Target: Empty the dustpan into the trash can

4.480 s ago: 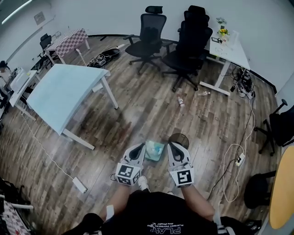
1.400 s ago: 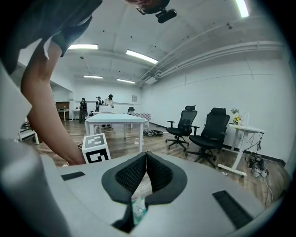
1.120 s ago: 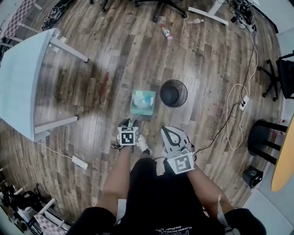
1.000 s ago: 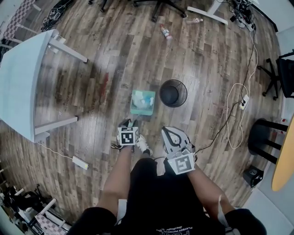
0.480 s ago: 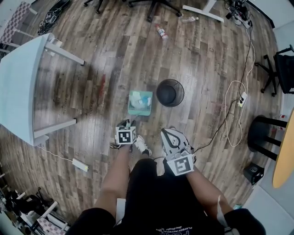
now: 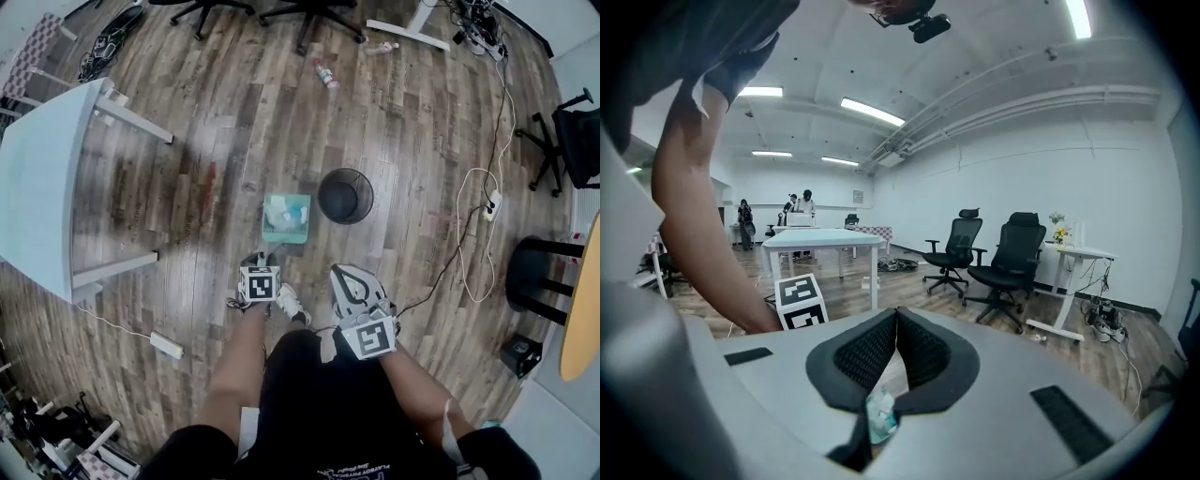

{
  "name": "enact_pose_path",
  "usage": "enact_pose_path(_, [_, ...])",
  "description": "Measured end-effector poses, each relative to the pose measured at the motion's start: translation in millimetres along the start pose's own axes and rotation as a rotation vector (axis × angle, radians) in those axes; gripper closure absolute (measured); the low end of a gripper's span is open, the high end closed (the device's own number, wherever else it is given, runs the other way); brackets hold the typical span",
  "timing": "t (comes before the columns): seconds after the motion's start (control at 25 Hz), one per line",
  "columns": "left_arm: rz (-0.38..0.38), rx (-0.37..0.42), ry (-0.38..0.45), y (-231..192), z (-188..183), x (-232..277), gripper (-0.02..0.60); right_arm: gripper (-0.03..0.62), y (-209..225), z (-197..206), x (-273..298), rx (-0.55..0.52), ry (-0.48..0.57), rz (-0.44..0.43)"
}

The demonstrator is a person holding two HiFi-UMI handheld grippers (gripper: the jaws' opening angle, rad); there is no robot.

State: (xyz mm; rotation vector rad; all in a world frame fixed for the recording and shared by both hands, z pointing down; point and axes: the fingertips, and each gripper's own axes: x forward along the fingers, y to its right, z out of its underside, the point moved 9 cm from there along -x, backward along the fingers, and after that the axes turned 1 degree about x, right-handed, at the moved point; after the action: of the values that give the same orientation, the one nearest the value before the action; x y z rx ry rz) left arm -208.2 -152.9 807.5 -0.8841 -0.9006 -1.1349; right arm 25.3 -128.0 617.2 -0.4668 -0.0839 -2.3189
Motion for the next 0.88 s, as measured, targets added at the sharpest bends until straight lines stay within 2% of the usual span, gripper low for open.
enact_pose_path(0.16, [-0.031, 0.004, 0.010, 0, 9, -7, 0.485, 0.571, -9, 0, -4, -0.005, -0.009, -0.002])
enact_pose_path(0.48, [-0.039, -0.023, 0.057, -4, 23, -41, 0.485, 0.571, -24, 0, -13, -0.011, 0.003, 0.018])
enact_pose_path(0.68, [-0.032, 0.082, 0.120, -11, 29, -77, 0.485, 0.571, -37, 5, -29, -0.025, -0.004, 0.046])
enact_pose_path(0.88, [-0.027, 0.151, 0.178, -22, 39, -113, 0.485, 0.571, -49, 11, -62, 0.087, -0.050, 0.196])
